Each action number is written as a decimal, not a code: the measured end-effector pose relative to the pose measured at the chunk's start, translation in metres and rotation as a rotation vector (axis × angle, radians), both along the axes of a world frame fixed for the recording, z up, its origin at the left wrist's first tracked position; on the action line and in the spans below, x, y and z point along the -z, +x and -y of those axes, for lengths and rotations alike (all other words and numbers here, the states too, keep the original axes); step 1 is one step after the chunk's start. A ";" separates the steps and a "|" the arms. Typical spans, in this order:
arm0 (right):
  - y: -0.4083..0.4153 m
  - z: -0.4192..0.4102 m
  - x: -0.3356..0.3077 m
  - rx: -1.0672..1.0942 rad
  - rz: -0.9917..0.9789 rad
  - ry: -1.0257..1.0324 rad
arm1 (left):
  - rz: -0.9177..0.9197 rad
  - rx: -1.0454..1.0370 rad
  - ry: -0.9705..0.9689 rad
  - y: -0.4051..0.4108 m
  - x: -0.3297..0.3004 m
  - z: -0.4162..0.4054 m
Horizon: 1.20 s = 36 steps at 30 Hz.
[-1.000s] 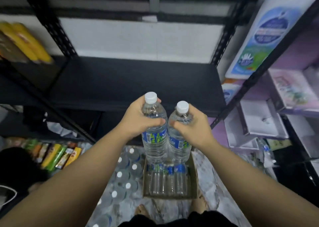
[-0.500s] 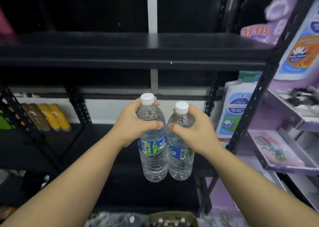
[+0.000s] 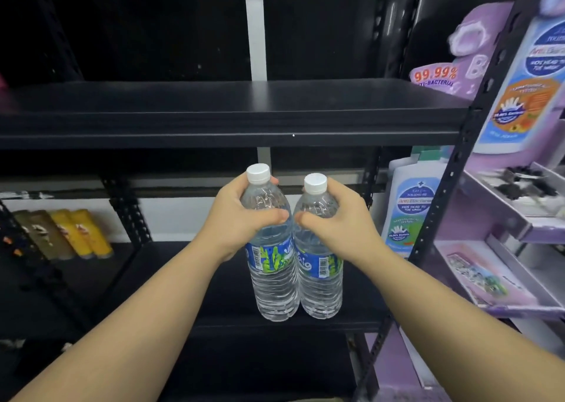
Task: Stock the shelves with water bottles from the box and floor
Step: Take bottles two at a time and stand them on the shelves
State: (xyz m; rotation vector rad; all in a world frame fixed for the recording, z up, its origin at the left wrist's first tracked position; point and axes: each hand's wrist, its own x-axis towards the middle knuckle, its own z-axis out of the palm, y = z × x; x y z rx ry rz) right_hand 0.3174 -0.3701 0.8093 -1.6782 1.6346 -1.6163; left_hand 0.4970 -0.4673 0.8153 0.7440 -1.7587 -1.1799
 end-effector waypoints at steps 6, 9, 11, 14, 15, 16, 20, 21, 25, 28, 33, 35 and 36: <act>-0.015 0.033 0.047 0.042 0.023 0.093 | 0.042 -0.061 0.062 -0.019 0.047 0.028; -0.022 0.050 0.077 0.071 0.039 0.127 | 0.093 -0.077 0.079 -0.030 0.075 0.042; -0.026 0.060 0.097 0.108 0.038 0.148 | 0.119 -0.085 0.085 -0.037 0.095 0.053; -0.034 0.077 0.128 0.167 0.040 0.163 | 0.155 -0.095 0.088 -0.049 0.124 0.071; -0.037 0.083 0.139 0.181 0.047 0.173 | 0.171 -0.096 0.090 -0.053 0.134 0.076; -0.041 0.089 0.150 0.190 0.056 0.180 | 0.184 -0.096 0.099 -0.058 0.143 0.082; -0.055 0.106 0.189 0.194 0.074 0.217 | 0.201 -0.114 0.160 -0.074 0.183 0.102; -0.057 0.109 0.198 0.193 0.061 0.216 | 0.211 -0.117 0.168 -0.077 0.193 0.104; -0.072 0.115 0.213 0.170 0.069 0.240 | 0.237 -0.079 0.196 -0.083 0.225 0.105; -0.084 0.121 0.219 0.135 0.017 0.298 | 0.243 -0.029 0.209 -0.084 0.230 0.107; -0.098 0.111 0.220 0.119 -0.134 0.449 | 0.473 0.168 0.174 -0.066 0.219 0.111; -0.102 0.107 0.220 0.124 -0.133 0.445 | 0.543 0.180 0.136 -0.060 0.215 0.113; -0.103 0.105 0.221 0.130 -0.120 0.428 | 0.536 0.161 0.127 -0.058 0.214 0.112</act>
